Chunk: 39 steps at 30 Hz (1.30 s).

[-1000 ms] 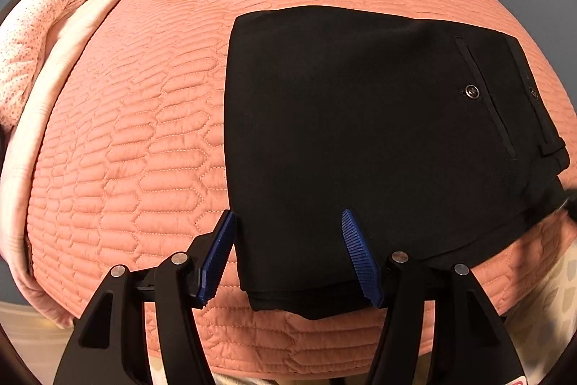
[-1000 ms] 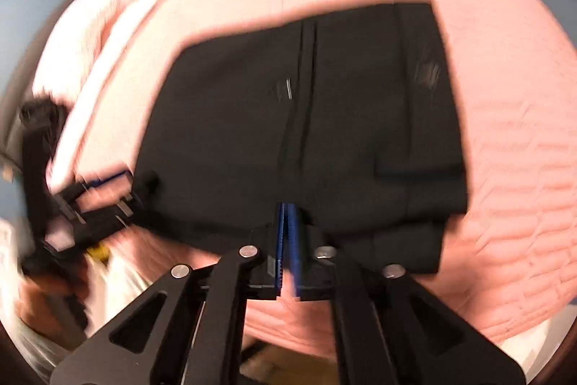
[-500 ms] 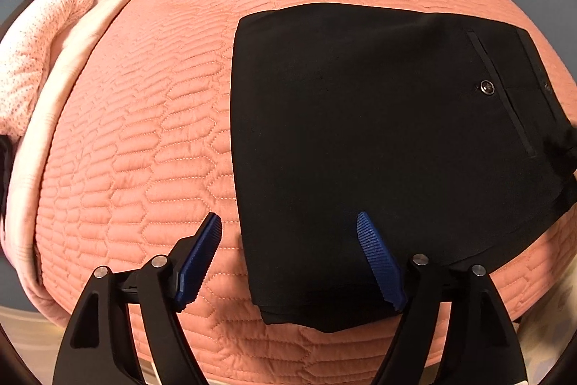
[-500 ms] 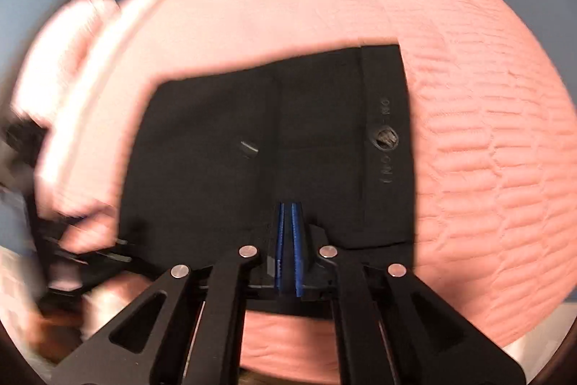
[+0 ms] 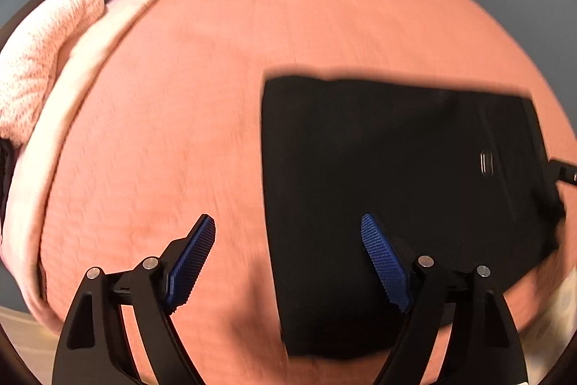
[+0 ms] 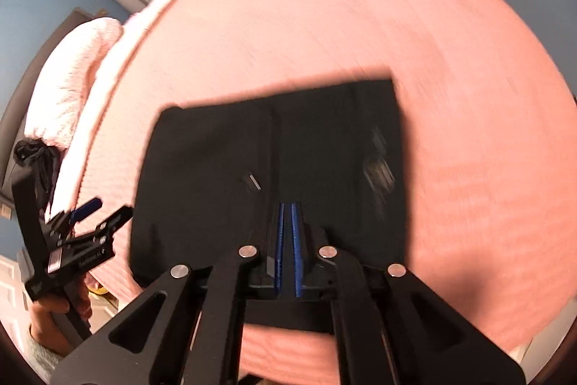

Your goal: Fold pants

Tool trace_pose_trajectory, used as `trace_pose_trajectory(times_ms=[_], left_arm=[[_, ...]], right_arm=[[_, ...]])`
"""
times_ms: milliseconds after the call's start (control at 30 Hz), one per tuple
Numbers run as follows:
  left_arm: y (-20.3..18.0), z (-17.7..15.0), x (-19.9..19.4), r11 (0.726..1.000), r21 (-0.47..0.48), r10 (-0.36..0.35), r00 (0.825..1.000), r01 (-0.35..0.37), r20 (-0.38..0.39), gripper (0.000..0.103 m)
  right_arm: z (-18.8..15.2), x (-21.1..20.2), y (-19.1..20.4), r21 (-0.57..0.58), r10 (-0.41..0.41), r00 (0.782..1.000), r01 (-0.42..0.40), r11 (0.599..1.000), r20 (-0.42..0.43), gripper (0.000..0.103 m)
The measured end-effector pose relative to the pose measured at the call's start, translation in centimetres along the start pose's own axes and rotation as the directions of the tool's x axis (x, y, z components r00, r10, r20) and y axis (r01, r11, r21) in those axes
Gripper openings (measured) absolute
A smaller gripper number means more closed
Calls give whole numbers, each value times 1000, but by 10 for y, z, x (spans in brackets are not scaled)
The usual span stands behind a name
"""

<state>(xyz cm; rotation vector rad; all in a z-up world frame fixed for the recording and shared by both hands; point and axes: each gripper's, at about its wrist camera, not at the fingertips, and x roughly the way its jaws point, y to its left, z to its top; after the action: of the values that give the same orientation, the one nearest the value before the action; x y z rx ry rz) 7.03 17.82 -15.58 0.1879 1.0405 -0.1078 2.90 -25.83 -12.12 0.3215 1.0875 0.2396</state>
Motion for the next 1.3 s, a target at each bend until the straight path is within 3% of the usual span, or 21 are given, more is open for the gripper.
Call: trace_pose_trajectory(times_ms=[67, 200, 267, 300, 333, 367, 400, 467, 533, 600, 633, 700, 767, 867, 933, 967, 1000, 1033, 1067, 1167, 1300], left_arm=[[1, 32, 20, 999, 24, 46, 999, -47, 17, 80], [7, 79, 92, 992, 31, 126, 989, -124, -76, 81], [18, 92, 119, 995, -6, 94, 990, -95, -107, 87], [23, 95, 125, 997, -24, 75, 990, -79, -116, 91], [29, 98, 129, 997, -51, 50, 991, -56, -124, 94], [36, 102, 133, 996, -88, 10, 991, -21, -130, 94], [39, 103, 135, 994, -105, -5, 991, -9, -133, 93], [41, 105, 137, 995, -103, -3, 993, -9, -120, 93], [38, 109, 138, 996, -88, 25, 995, -34, -100, 93], [44, 113, 132, 993, -111, 40, 995, -50, -88, 90], [49, 114, 127, 989, -125, 71, 994, -81, -81, 87], [62, 110, 99, 983, -140, 117, 993, -121, -33, 86], [65, 95, 68, 989, -136, 60, 998, -57, 14, 86], [33, 55, 35, 999, -31, -20, 1000, 20, 19, 87], [5, 21, 31, 998, 68, 1, 1000, -1, -8, 89], [-10, -1, 38, 991, 128, 52, 998, -48, -30, 89], [-19, -17, 51, 983, 167, 90, 994, -78, -62, 90], [-20, -28, 52, 984, 155, 95, 995, -88, -35, 91], [-15, -32, 48, 990, 108, 97, 995, -95, -13, 91], [-5, -23, 39, 995, 60, 87, 994, -83, -68, 89], [-14, -9, 15, 987, 105, 124, 992, -123, -1, 88]], right_arm=[[23, 19, 14, -30, 15, 1000, -15, 999, 8, 5], [50, 71, 31, -88, 25, 999, -29, 996, -42, 5], [56, 95, 23, -169, -64, 997, 55, 984, -45, 0], [58, 99, 7, -144, -40, 998, 33, 989, -41, 0], [62, 98, -26, 20, 90, 995, -89, 996, -40, 0], [64, 95, -42, 125, 153, 987, -147, 981, -39, 0], [62, 87, -48, 182, 142, 990, -136, 974, -22, 0], [61, 73, -25, 73, 63, 998, -63, 995, 3, 4], [55, 79, -13, -103, -56, 998, 55, 993, 0, 0], [54, 74, -39, 42, 50, 999, -49, 998, -3, 0], [53, 64, -46, 100, 16, 1000, -17, 995, 12, 0], [44, 28, -37, 41, -168, 982, 165, 985, 90, 6], [29, 11, -25, 26, -105, 990, 103, 994, 90, 6], [-9, 13, 5, -68, -24, 999, 25, 997, 23, 5], [-37, 30, 4, -151, -134, 991, 129, 980, -25, 3], [-44, 35, -6, -140, -160, 986, 154, 978, -34, 0], [-47, 29, -19, -61, -96, 995, 95, 994, -22, 0], [-46, 20, -23, 21, -82, 996, 82, 996, -29, 0], [-44, 10, -24, 33, -89, 996, 90, 995, -20, 6], [-42, -19, -11, -18, -139, 989, 140, 990, 47, 8], [-38, -27, 8, -42, -101, 991, 105, 994, 87, 8]])
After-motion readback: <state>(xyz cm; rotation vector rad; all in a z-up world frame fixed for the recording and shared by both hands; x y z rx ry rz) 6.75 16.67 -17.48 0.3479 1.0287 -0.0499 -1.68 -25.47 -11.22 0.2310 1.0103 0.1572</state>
